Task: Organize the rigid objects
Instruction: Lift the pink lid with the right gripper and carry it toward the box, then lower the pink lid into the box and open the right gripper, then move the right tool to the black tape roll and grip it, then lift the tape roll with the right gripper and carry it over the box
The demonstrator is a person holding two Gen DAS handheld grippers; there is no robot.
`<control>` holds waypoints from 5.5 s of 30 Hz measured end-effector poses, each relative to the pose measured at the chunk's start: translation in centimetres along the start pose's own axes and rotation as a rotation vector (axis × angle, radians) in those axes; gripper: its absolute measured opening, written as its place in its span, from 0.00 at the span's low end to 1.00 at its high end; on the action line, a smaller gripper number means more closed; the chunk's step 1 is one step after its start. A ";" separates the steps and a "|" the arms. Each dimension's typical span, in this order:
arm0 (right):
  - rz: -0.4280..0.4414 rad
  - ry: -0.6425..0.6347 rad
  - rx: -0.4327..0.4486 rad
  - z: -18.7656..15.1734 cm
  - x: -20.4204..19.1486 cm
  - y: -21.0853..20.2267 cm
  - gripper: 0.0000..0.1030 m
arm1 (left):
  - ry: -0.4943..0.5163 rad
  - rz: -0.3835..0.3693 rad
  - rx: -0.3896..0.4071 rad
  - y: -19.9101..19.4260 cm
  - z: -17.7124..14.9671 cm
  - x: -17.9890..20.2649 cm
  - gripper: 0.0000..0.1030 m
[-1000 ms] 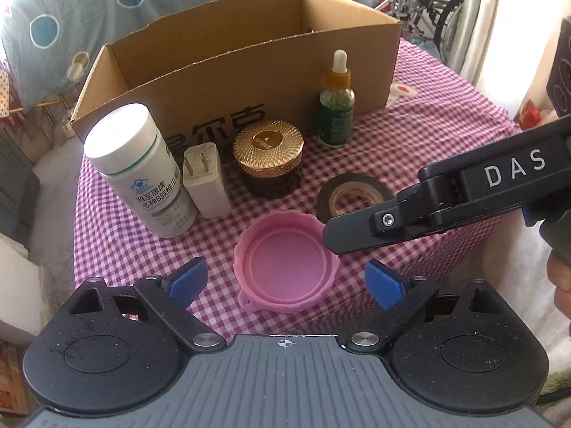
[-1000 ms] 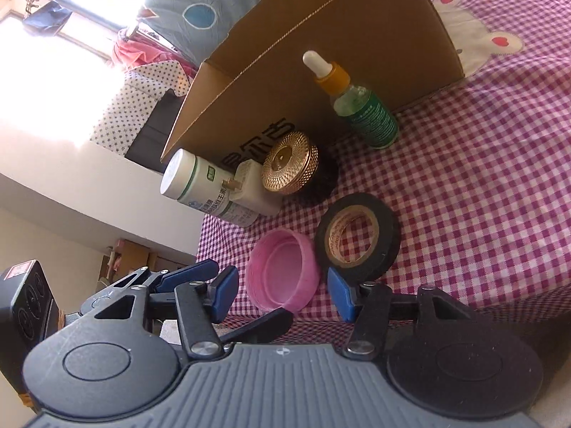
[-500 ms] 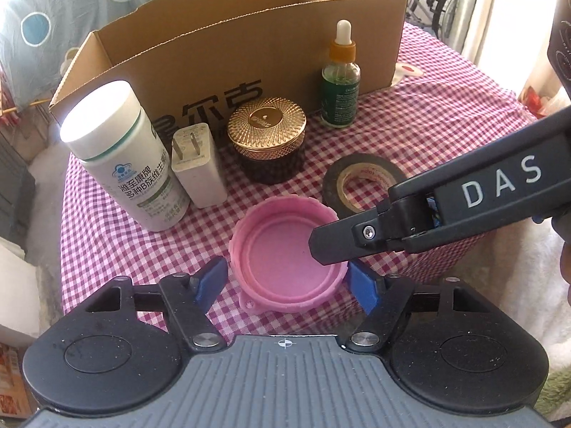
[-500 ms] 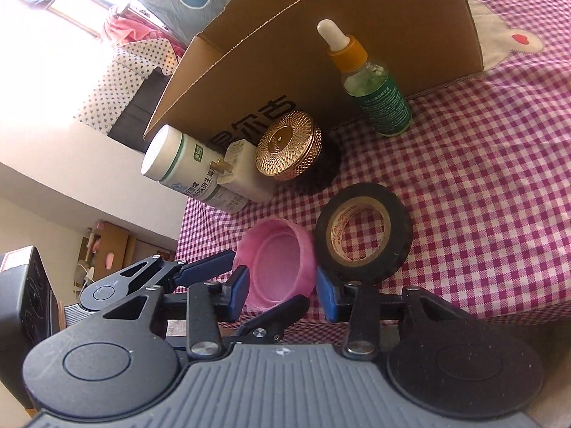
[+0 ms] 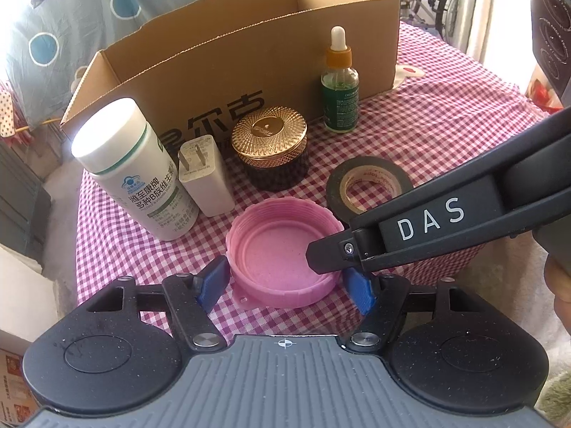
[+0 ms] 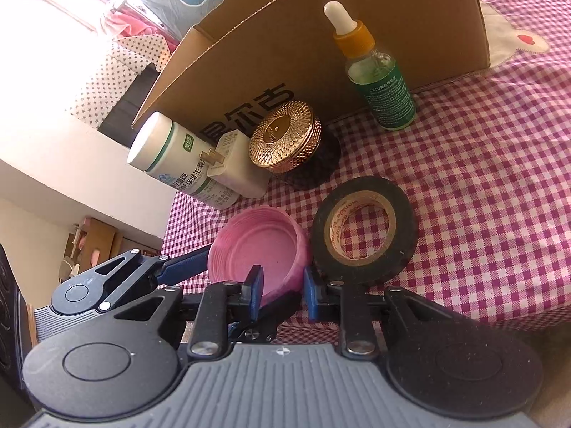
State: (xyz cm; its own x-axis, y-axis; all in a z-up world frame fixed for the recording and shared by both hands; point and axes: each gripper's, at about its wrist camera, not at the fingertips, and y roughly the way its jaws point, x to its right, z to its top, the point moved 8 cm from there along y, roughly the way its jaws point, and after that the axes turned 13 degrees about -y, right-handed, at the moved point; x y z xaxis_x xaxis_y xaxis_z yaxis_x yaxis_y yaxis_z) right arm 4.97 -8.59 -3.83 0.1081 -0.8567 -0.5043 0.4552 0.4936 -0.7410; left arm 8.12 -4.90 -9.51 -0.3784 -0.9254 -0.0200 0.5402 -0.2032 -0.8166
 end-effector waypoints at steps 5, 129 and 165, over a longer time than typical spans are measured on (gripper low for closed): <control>0.016 -0.001 0.016 -0.3 -0.1 -0.7 0.26 | 0.004 0.011 0.011 -0.8 0.0 0.1 0.68; -0.097 -0.137 0.056 3.1 6.7 -2.8 0.22 | -0.070 -0.150 -0.026 3.7 2.5 4.9 0.63; -0.036 -0.353 0.059 24.9 -1.3 -4.6 0.21 | -0.237 -0.118 0.042 -1.0 20.8 -2.8 0.62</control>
State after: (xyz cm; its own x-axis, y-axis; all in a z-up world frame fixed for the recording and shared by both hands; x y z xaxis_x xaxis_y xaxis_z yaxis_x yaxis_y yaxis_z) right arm 24.76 -13.47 11.23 0.3847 -0.8773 -0.2869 0.5131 0.4616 -0.7237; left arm 24.33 -8.75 3.36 -0.2565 -0.9427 0.2135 0.5358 -0.3225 -0.7803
